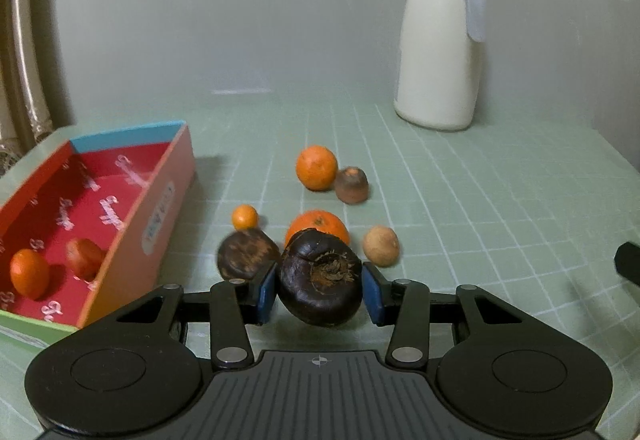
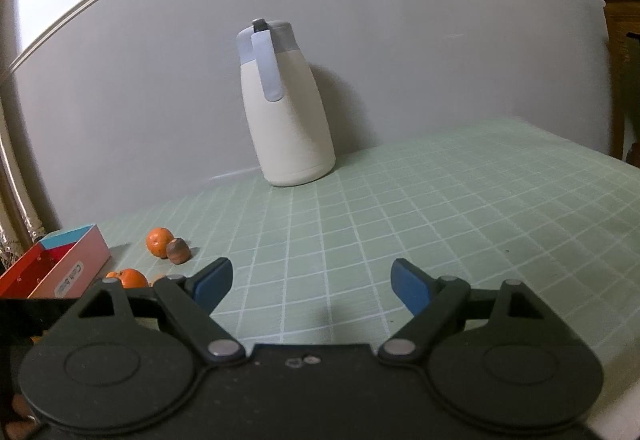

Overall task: Organize fruits
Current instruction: 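Carry the mangosteen in the left tool into the box and release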

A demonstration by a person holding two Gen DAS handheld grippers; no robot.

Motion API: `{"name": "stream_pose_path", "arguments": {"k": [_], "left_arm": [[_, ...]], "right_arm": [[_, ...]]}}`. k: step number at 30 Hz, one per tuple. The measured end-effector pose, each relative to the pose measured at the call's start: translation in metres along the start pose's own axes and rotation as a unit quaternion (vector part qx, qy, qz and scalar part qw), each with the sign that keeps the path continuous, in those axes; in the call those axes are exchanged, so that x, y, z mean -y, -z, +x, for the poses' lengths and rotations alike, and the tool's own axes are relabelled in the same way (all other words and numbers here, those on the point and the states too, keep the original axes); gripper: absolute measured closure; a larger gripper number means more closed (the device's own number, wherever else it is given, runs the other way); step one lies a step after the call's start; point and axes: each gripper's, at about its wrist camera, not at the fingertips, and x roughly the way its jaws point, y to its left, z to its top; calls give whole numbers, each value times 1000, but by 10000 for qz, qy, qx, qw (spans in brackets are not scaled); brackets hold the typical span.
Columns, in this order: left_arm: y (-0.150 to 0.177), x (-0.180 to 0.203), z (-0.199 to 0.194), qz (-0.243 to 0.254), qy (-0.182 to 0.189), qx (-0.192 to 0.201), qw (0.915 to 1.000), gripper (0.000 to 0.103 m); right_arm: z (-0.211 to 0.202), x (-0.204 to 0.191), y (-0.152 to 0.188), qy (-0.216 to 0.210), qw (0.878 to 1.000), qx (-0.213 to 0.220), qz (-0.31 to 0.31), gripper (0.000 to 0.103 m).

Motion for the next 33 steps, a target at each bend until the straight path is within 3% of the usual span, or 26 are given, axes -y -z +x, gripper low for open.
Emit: {"name": "stream_pose_path", "arguments": {"k": [6, 12, 17, 19, 28, 33], "left_arm": [[-7, -20, -17, 32, -280, 349, 9990, 58], [-10, -58, -30, 22, -818, 622, 9947, 58], [-6, -96, -28, -121, -1226, 523, 9910, 58], [-6, -107, -28, -203, -1097, 536, 9923, 58], [-3, -131, -30, -394, -1415, 540, 9877, 58], [1, -153, -22, -648, -1592, 284, 9847, 58]], "right_arm": [[4, -13, 1, -112, 9999, -31, -99, 17], [11, -33, 3, -307, 9992, -89, -221, 17], [17, -52, 6, -499, 9981, -144, -317, 17], [20, -60, 7, -567, 9976, -168, -360, 17], [34, -92, 14, -850, 9947, -306, -499, 17], [39, -104, 17, -957, 9931, -348, -577, 17]]}}
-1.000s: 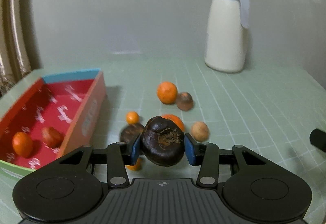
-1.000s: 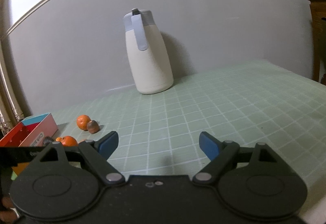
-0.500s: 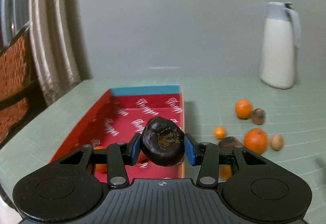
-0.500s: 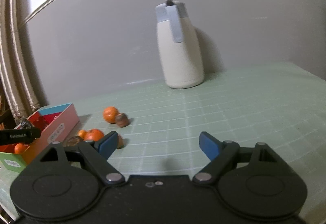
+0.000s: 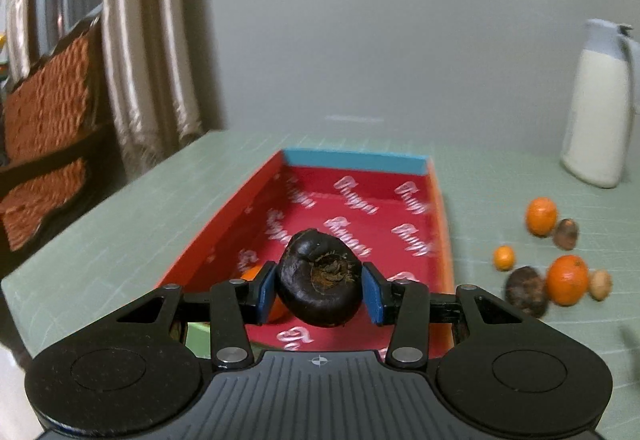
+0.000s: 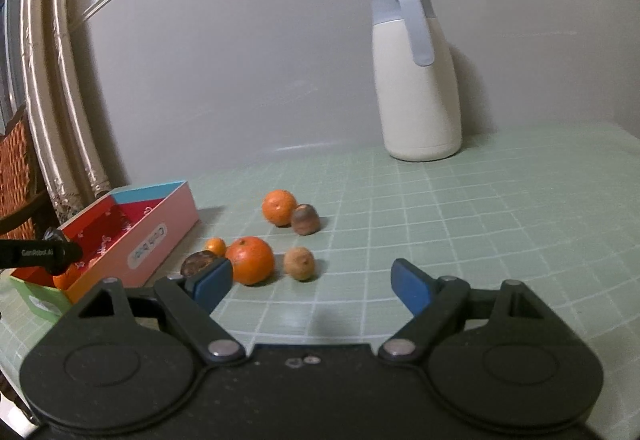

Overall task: Organize fruits
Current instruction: 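Carry the mangosteen in the left tool into the box and release, then withdraw the left tool from the box while the right tool grasps the large mandarin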

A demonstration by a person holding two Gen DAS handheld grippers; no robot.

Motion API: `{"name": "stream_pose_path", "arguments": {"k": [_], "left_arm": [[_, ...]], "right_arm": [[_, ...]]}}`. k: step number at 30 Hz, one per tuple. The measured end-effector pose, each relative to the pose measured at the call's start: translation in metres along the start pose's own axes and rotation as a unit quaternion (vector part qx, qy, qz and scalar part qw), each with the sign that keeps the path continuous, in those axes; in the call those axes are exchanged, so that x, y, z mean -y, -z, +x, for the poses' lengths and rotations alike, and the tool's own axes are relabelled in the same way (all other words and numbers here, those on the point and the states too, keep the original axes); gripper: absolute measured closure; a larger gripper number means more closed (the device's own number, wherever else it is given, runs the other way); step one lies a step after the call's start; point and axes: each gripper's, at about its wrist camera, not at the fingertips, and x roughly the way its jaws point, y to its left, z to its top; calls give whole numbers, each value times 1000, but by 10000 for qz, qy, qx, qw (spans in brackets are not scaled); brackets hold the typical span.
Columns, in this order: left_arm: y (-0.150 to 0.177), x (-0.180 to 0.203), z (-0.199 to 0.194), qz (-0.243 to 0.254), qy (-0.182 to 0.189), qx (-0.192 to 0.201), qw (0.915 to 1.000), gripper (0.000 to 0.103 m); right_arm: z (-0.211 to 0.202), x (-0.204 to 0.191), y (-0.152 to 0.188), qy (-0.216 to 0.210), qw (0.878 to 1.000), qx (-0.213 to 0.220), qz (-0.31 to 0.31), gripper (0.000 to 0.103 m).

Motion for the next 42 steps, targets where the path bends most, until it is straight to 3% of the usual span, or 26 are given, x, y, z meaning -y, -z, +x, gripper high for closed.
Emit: {"name": "stream_pose_path", "arguments": {"k": [3, 17, 25, 28, 30, 33, 38, 42], "left_arm": [[3, -7, 11, -55, -70, -241, 9997, 58], [1, -20, 11, -85, -241, -313, 9992, 56], [4, -37, -6, -172, -351, -69, 9992, 40], [7, -43, -13, -104, -405, 30, 9991, 39], [10, -50, -16, -134, -460, 24, 9989, 28], [14, -61, -21, -225, -550, 52, 9982, 23], [17, -82, -27, -376, -753, 159, 9963, 21], [23, -98, -26, -505, -905, 117, 9946, 21]], "right_arm": [[3, -3, 0, -23, 10000, -16, 2, 17], [15, -16, 0, -203, 9998, -32, -3, 17], [21, -20, -1, -267, 9996, -25, -3, 19], [24, -23, -2, -310, 9995, -43, -12, 25], [28, -27, -2, -336, 9994, -69, -41, 27], [32, -34, -1, -411, 9991, -78, -90, 32], [40, -45, -1, -457, 9987, -111, -190, 44], [45, -48, -2, -407, 9989, -115, -180, 47]]}}
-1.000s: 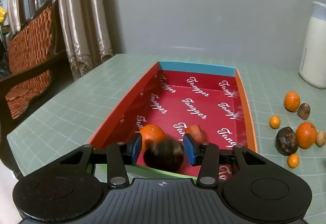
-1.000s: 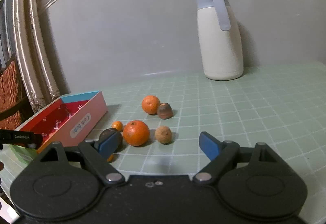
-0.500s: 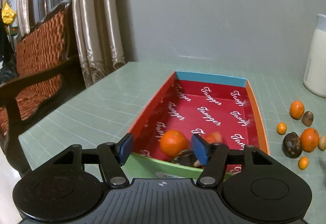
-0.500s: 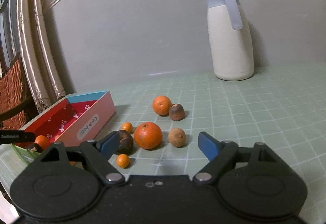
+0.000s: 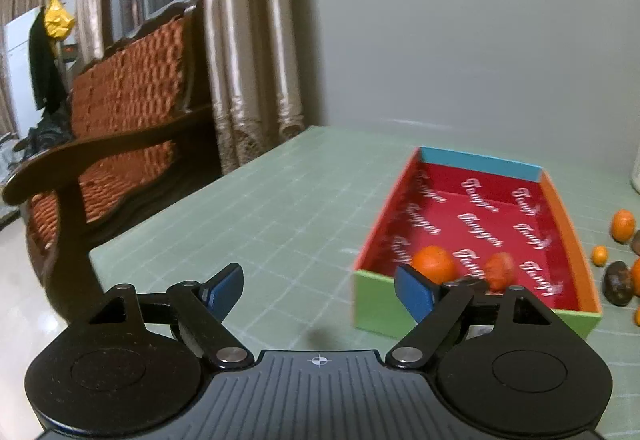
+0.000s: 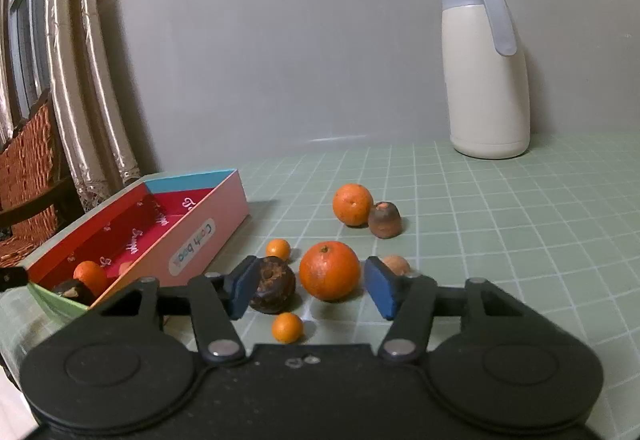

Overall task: Organize fruits
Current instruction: 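Withdraw the left tool from the box while the right tool grasps the large mandarin, then carry the mandarin in the right tool into the box and open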

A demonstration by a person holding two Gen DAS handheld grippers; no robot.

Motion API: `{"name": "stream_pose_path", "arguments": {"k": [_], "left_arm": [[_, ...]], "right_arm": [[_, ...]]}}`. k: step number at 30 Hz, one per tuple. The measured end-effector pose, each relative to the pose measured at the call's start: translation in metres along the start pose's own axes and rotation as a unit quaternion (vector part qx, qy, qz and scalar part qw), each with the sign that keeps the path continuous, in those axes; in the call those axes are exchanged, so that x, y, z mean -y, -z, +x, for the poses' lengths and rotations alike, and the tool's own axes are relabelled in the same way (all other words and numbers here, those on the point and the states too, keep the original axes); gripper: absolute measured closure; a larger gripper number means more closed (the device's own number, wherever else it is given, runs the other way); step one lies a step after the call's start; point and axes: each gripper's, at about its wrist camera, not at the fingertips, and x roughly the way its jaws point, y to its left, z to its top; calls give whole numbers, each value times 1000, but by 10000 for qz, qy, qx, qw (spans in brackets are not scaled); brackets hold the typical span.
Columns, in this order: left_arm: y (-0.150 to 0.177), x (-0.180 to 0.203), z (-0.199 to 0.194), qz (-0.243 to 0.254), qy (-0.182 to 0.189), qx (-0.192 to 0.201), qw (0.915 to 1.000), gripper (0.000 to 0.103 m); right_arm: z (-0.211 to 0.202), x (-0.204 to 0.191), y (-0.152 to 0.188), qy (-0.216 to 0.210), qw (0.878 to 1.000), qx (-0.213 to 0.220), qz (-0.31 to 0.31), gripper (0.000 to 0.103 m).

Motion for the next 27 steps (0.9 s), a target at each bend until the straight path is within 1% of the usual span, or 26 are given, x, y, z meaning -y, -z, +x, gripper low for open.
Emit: {"name": "stream_pose_path", "arguments": {"k": [5, 10, 12, 14, 16, 19, 21, 27], "left_arm": [[5, -15, 5, -150, -126, -71, 9998, 20], [7, -22, 7, -204, -195, -44, 9996, 20], [8, -25, 8, -228, -204, -56, 9995, 20], [9, -27, 9, -256, -222, -61, 9994, 20], [9, -31, 9, -289, -234, -66, 9993, 20], [10, -35, 10, -346, -268, -62, 9990, 20], [10, -37, 11, -376, -277, -73, 9989, 20], [11, -40, 11, -414, -290, -76, 9987, 20]], "right_arm": [[8, 2, -2, 55, 9998, -97, 173, 52], [17, 3, -5, 156, 9994, -177, 256, 52], [24, 2, -6, 165, 9991, -252, 292, 53], [30, 2, -7, 186, 9988, -327, 309, 57], [35, 1, -7, 274, 9984, -368, 322, 57], [40, 5, -7, 332, 9976, -459, 403, 61], [45, 7, -5, 301, 9966, -596, 473, 61], [39, 6, -5, 310, 9971, -503, 487, 62]]}}
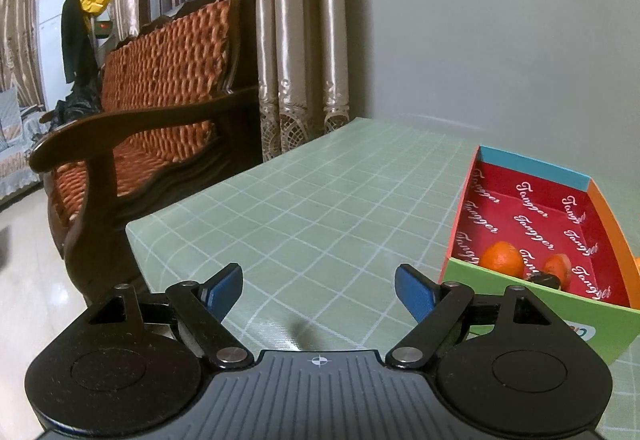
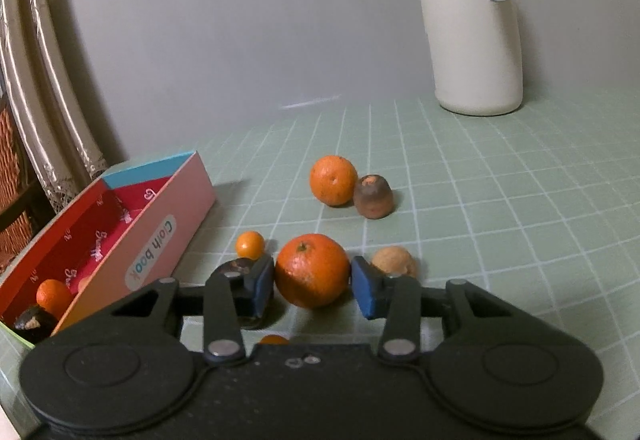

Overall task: Organize fruits
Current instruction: 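Carry the mandarin in the right tool into the box and open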

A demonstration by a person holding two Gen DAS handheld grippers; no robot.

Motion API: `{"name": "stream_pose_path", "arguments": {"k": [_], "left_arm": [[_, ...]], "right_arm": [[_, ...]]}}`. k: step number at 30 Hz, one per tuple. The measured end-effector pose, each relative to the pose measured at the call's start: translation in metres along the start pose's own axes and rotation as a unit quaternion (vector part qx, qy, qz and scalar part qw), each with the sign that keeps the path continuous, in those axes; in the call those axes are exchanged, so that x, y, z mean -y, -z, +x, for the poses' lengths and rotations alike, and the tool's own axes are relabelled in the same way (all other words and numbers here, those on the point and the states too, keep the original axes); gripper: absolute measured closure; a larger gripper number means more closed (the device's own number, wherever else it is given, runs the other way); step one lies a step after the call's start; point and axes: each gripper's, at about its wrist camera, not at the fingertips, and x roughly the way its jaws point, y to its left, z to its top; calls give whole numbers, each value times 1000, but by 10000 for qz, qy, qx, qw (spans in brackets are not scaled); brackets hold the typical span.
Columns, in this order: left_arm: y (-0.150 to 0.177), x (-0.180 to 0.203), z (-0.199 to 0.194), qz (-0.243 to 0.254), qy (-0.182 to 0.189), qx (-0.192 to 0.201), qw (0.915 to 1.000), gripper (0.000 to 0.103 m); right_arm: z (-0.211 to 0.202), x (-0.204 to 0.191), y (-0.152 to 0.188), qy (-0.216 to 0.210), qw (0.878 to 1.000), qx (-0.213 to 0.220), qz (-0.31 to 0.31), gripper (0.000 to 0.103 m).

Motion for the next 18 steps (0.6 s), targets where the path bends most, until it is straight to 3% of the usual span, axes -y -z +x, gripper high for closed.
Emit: {"name": "stream_pose_path", "arguments": {"k": [10, 18], "left_arm": [[0, -9, 0, -91, -9, -12, 10000, 19], [0, -22, 1, -204, -72, -26, 9998, 18]], "right_arm": [[-27, -36, -9, -697, 9963, 390, -314, 62], [-34, -91, -8, -1448, 9856, 348, -801, 62]]}}
